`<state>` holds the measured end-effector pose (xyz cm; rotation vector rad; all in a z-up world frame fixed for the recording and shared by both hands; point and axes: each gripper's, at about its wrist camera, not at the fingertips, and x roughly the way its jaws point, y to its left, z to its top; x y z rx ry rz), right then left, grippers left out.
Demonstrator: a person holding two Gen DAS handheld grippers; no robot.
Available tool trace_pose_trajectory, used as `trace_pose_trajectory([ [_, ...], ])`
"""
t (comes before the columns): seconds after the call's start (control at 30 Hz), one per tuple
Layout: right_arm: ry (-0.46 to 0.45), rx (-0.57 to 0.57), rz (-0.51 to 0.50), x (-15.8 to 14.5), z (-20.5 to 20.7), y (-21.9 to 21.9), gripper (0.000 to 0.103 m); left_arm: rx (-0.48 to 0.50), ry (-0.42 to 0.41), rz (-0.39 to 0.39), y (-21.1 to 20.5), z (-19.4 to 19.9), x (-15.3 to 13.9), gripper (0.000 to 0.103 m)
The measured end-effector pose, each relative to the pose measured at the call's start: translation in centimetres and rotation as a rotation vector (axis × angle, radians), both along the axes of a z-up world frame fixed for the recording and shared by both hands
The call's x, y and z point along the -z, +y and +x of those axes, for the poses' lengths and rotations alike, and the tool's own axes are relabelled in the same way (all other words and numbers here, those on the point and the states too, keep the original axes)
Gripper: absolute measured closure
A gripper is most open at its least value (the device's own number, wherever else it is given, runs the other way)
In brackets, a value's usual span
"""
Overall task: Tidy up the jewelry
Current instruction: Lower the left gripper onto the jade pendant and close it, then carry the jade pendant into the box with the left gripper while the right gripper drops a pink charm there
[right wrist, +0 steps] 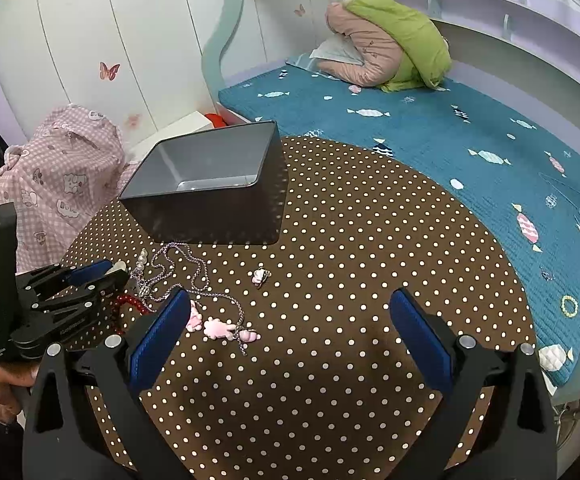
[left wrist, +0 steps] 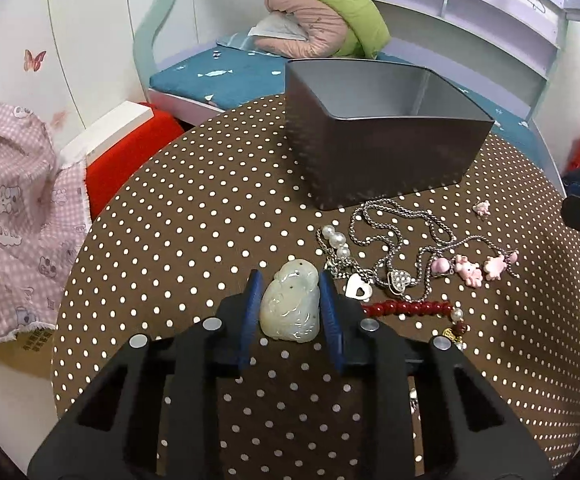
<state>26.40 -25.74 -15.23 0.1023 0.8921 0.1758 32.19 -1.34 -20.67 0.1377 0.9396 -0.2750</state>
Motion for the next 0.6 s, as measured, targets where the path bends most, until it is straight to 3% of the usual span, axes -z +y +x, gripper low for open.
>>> trace_pose_trajectory([
  [0.3,0.041,-0.011,-0.034,2.3,2.9,0.6,0.009,-0.072,-0.007,-0.059,1.4,-1.1,-0.8,0.075],
  [0.4,0.065,-0.056,-0.058,3.3,4.0,1.7,0.023,-0.091,-0.022,-0.073,2.1,-1.4,-1.6,0.075],
  [0.47,0.079,-0.078,-0.069,3.8,4.5,2.2,0.045,-0.099,-0.029,-0.079,2.5,-1.7,-1.9,0.075],
  [0.6,0.06,-0.111,-0.102,4.2,4.4,3.1,0.06,-0.12,-0.036,-0.095,3.0,-2.0,-2.4,0.075],
])
